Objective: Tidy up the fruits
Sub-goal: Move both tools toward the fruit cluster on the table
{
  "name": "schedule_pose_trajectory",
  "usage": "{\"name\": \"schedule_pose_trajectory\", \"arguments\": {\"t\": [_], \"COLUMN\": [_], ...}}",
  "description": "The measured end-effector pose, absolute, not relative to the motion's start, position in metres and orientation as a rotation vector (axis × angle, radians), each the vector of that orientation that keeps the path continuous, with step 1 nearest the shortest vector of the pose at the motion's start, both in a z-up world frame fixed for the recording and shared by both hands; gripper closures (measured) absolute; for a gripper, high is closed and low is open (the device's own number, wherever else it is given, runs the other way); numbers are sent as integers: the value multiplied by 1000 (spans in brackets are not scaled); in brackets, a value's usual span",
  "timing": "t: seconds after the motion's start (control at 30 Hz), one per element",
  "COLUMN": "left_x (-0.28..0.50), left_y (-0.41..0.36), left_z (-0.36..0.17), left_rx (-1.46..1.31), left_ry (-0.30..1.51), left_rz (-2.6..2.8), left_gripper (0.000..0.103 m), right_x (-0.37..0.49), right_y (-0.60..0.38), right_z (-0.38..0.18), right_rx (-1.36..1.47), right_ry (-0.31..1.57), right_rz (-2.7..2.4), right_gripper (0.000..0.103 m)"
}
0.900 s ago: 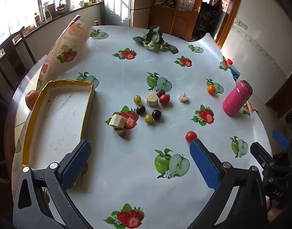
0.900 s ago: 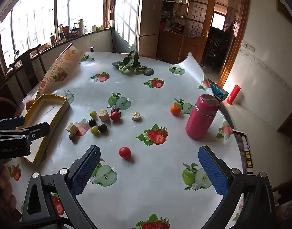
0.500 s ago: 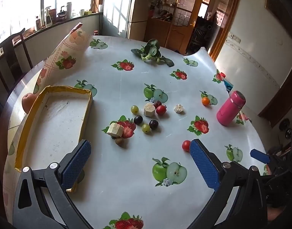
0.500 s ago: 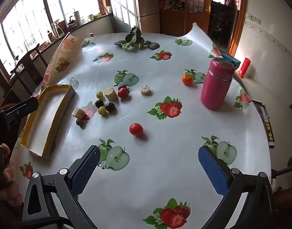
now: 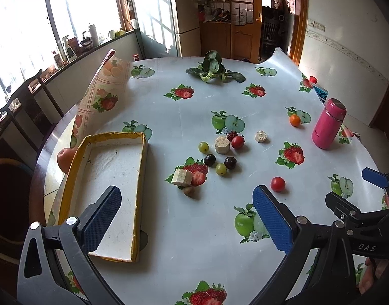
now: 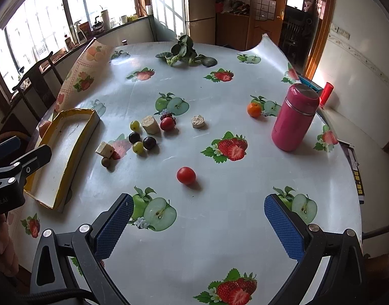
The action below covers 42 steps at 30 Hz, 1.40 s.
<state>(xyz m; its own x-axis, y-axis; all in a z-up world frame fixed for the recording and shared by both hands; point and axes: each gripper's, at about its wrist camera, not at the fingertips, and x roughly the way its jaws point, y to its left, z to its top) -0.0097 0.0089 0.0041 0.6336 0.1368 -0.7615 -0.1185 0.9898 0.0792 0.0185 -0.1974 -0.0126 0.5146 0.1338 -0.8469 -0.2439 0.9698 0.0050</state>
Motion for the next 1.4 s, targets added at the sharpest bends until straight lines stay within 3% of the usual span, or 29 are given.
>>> {"name": "schedule_pose_trajectory", "arguments": {"t": [1.4], "left_x": [-7], "left_y": [-3], "left_z": [-17], "left_rx": [16], "left_ry": [933], "left_rz": [102], "left_gripper": [0], "right_x": [23], "right_y": [-206], "right_z": [-15], "right_rx": [-145], "right_ry": [994], "right_rz": [154], "right_gripper": [0]}}
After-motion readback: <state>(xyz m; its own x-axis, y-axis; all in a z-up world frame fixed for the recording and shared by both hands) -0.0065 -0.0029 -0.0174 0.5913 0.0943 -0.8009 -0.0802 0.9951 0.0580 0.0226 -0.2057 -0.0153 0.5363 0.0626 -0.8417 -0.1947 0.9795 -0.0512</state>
